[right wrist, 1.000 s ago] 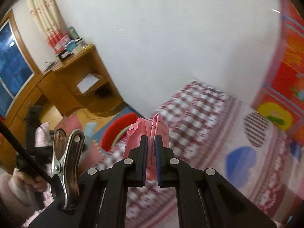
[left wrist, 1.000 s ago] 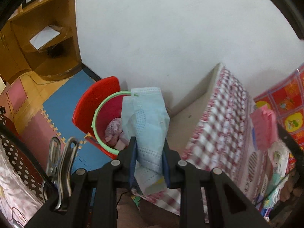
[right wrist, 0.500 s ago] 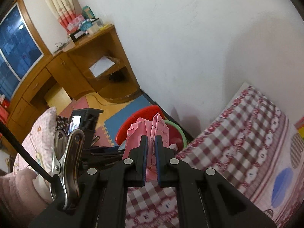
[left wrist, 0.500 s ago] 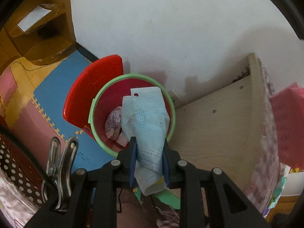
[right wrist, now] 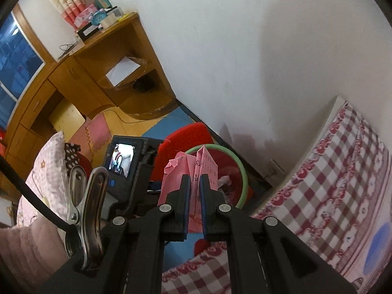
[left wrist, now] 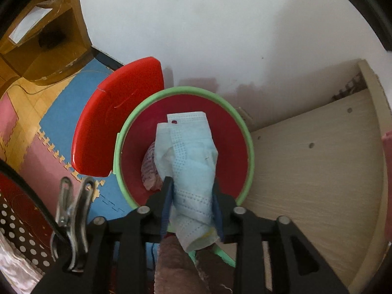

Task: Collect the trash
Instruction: 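Carry the mask in the left gripper while the right carries the pink paper to the bucket, then open the left gripper over the red bucket to drop the blue mask, then open the right gripper over the red bucket to drop the pink paper, then move both tools back from the bucket to the trash on the bed, then grasp the teal wipes package with the right gripper and lift it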

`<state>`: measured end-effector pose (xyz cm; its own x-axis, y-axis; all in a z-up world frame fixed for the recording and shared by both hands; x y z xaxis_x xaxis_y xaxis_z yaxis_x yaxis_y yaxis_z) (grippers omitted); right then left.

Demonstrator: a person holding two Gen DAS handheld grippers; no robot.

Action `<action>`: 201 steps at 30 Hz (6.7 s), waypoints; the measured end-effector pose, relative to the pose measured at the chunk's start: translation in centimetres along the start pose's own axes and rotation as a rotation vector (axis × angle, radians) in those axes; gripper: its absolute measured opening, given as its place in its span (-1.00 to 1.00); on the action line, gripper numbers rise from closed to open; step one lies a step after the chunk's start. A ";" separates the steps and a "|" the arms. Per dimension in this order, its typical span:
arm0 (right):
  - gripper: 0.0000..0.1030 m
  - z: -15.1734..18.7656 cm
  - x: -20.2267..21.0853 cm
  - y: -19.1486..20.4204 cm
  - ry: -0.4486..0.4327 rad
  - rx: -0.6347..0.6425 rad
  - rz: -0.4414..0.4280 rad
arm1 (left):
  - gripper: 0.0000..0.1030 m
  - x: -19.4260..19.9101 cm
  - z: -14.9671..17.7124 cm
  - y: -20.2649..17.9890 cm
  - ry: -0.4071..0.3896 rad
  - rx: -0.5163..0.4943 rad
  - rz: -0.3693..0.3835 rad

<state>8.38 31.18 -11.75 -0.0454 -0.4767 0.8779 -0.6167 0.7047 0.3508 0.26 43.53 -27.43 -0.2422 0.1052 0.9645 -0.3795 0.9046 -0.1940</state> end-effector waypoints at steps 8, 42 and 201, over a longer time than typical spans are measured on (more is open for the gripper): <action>-0.83 -0.8 -2.2 0.0 0.039 -0.008 0.014 | -0.05 -0.7 0.3 1.0 0.042 0.031 -0.007; -0.67 -3.0 -10.9 -0.9 0.172 -0.094 0.064 | 0.01 5.3 4.5 3.2 -0.035 0.121 -0.013; 0.24 34.2 34.8 -50.6 -0.328 -0.781 0.231 | 0.02 8.4 11.8 -64.2 -0.049 -0.659 0.088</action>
<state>11.18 -39.05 -10.06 -0.3999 -0.3205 0.8587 0.1440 0.9033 0.4042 12.04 -18.55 -8.98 -0.2936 0.1854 0.9378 0.2654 0.9583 -0.1064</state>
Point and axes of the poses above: each gripper's, at about its wrist camera, not at the fingertips, and x roughly against the way its jaws point, y to its left, z to its underside, the point moved 1 cm from there along -x, roughly the way its jaws point, and after that the axes turned 15 degrees about -x, right-handed, at the moved point
